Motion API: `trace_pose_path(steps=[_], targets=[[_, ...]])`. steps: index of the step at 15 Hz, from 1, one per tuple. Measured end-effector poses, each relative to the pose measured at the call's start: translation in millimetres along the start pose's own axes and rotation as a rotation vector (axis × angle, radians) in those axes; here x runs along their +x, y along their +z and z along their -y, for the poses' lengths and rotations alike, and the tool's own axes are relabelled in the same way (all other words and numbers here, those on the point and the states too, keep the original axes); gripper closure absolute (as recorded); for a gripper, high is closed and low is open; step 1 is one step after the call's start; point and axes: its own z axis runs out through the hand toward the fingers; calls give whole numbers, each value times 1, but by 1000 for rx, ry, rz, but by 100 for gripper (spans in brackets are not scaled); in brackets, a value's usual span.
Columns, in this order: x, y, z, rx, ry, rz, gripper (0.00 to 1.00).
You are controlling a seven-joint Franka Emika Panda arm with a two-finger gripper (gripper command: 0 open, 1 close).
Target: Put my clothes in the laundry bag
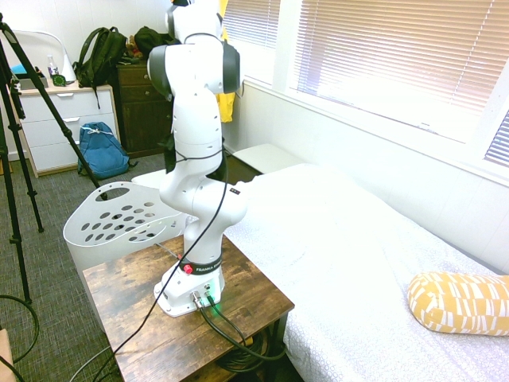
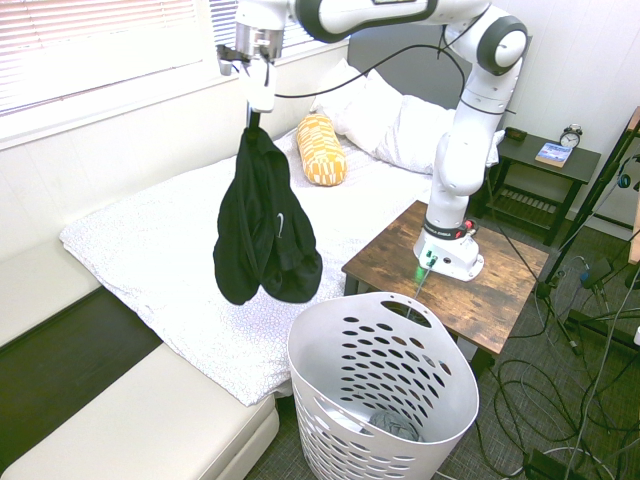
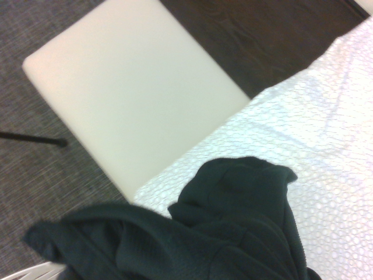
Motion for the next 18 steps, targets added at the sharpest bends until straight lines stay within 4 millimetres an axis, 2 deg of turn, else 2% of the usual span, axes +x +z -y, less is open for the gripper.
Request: trace_pose_path(steps=[3, 6, 8, 11, 12, 15, 18], targets=[[-100, -20, 9, 8, -96, 2, 100], [-176, -15, 13, -22, -173, 26, 100], [-203, 3, 12, -60, -197, 43, 100], [-220, 37, 13, -110, -217, 96, 100], [-224, 40, 14, -116, -223, 101, 0], [-234, 45, 14, -145, -248, 116, 0], [-233, 47, 14, -154, -256, 119, 0]])
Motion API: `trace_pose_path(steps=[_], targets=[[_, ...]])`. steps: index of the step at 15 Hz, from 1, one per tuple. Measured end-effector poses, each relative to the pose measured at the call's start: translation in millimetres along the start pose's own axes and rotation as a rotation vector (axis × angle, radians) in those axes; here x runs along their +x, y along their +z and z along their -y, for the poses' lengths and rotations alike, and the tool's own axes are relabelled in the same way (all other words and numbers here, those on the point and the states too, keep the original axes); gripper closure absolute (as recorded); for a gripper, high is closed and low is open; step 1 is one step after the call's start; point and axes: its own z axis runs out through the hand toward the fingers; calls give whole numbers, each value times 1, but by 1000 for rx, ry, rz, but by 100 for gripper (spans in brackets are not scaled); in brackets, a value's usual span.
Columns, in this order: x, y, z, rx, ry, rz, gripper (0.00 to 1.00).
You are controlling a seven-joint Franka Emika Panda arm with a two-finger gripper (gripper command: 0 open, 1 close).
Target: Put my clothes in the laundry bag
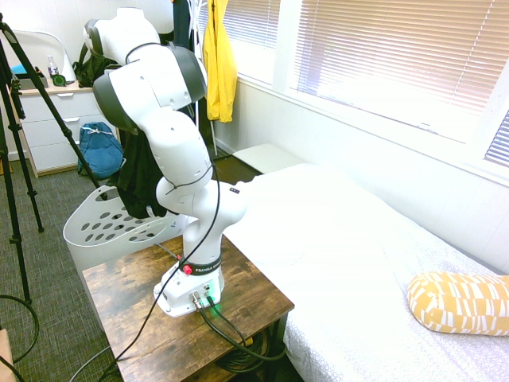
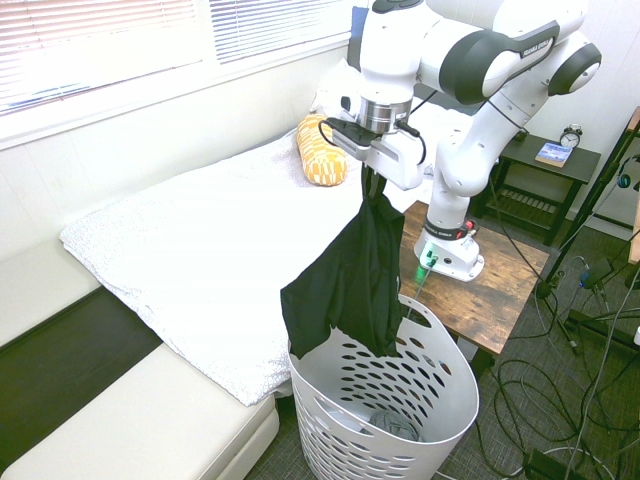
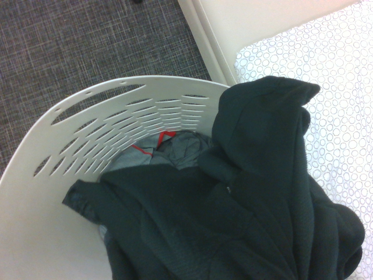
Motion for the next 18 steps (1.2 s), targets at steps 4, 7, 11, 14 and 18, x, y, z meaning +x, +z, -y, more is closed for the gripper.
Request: trace_pose_path(steps=[4, 7, 11, 14, 18], targets=[[3, -2, -1, -1, 0, -2, 0], [11, -2, -6, -3, 16, -5, 0], [94, 1, -54, -16, 168, -57, 0], [194, 26, -131, -47, 337, -66, 0], [290, 52, -277, -78, 558, -26, 0]])
